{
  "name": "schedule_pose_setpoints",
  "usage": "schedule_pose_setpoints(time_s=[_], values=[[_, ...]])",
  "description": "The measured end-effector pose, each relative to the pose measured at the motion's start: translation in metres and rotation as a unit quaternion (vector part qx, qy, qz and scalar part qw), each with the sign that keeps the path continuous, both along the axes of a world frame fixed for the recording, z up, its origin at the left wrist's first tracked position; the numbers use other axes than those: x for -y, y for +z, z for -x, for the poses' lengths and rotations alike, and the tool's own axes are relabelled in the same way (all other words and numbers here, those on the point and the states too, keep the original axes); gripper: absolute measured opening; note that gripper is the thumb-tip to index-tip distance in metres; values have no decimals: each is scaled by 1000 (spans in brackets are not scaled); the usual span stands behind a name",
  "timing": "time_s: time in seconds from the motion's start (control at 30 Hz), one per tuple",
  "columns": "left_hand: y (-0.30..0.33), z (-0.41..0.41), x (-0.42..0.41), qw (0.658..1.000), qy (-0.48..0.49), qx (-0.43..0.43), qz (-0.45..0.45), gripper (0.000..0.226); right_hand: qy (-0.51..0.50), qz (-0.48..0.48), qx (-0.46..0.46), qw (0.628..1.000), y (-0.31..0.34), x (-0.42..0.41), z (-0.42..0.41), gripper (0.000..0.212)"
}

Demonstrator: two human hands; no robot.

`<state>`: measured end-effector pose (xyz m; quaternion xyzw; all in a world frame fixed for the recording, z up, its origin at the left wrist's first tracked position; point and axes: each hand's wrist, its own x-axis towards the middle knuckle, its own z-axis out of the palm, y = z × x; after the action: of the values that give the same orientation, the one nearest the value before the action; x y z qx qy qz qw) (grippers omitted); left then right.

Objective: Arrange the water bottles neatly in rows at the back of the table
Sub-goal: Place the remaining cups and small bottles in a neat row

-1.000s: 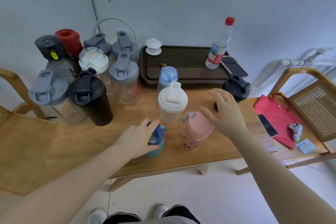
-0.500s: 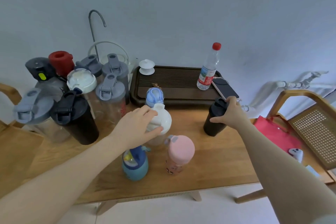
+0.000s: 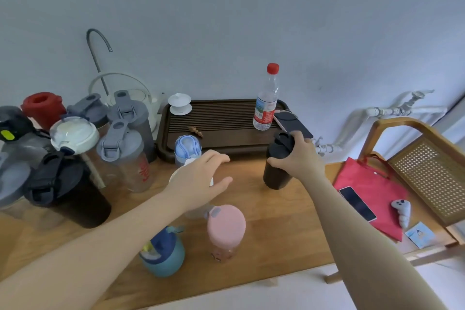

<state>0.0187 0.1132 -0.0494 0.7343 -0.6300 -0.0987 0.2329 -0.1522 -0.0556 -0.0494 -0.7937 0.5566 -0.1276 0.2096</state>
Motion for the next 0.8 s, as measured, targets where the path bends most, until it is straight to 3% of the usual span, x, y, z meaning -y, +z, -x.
schedule_pose_setpoints(time_s=[0.1, 0.2, 0.3, 0.4, 0.57, 0.8], values=[[12, 2, 5, 996, -14, -73, 46, 65, 18, 80, 130, 988, 56, -20, -11, 74], [35, -6, 4, 977, -11, -134, 167, 90, 83, 121, 207, 967, 111, -61, -35, 73], [57, -23, -10, 955, 14, -149, 257, 102, 138, 115, 245, 953, 135, -105, -65, 73], [73, -53, -40, 949, 37, -142, 280, 107, 177, 114, 236, 949, 136, -142, -103, 72], [76, -105, -94, 981, 56, -49, 181, 101, 251, 82, 152, 953, 115, -184, -157, 61], [47, -152, -124, 996, 25, -88, -23, 99, 248, -10, 68, 966, 63, -213, -199, 45]])
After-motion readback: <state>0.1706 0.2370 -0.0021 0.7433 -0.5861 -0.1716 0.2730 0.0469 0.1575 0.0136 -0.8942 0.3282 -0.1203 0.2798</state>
